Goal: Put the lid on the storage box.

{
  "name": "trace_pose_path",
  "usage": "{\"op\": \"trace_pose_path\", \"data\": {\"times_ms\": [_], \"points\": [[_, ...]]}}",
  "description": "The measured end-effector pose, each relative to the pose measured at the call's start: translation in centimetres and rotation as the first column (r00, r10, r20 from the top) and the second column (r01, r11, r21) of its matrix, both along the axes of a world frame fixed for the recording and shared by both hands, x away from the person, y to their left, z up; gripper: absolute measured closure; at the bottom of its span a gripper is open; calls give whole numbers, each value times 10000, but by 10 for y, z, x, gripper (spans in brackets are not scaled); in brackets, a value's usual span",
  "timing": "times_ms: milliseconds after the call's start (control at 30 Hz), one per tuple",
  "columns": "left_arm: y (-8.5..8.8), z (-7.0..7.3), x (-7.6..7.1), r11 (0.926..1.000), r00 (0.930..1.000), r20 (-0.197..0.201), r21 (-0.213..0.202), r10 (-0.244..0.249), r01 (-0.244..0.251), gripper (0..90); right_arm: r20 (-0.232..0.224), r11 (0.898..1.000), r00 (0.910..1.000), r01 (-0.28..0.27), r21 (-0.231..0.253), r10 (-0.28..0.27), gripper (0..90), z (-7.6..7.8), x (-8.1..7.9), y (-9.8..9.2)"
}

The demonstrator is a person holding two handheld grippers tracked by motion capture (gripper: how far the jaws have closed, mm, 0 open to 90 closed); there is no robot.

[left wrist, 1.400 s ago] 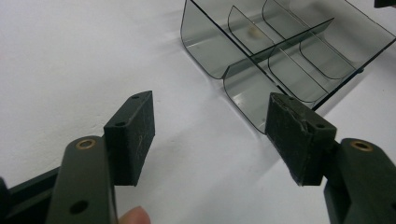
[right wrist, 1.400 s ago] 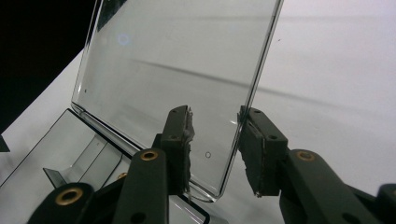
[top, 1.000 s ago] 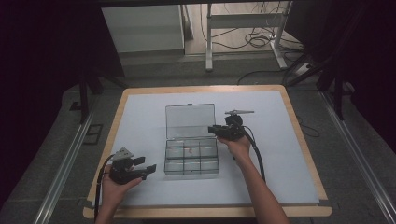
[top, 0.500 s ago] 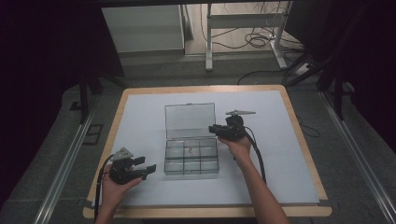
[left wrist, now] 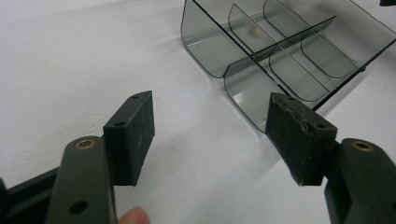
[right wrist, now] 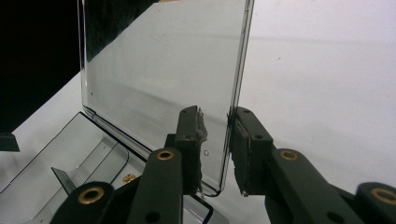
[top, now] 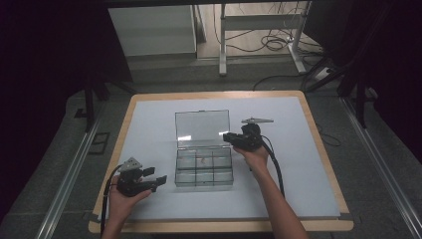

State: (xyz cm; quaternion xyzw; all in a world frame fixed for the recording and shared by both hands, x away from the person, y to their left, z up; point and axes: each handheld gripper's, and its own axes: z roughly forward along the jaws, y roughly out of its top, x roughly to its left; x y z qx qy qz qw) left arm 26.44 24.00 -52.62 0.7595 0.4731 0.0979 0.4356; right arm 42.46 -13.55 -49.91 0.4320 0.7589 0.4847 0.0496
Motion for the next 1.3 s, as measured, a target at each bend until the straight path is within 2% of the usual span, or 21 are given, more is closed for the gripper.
{"op": "trace_pose_path", "data": {"times_ms": [1300], "points": [[-2,0,0,10000,10000,-15,10,-47,47,334,414,9993,9986,-337,154,330,708,4,-6,-4]]}}
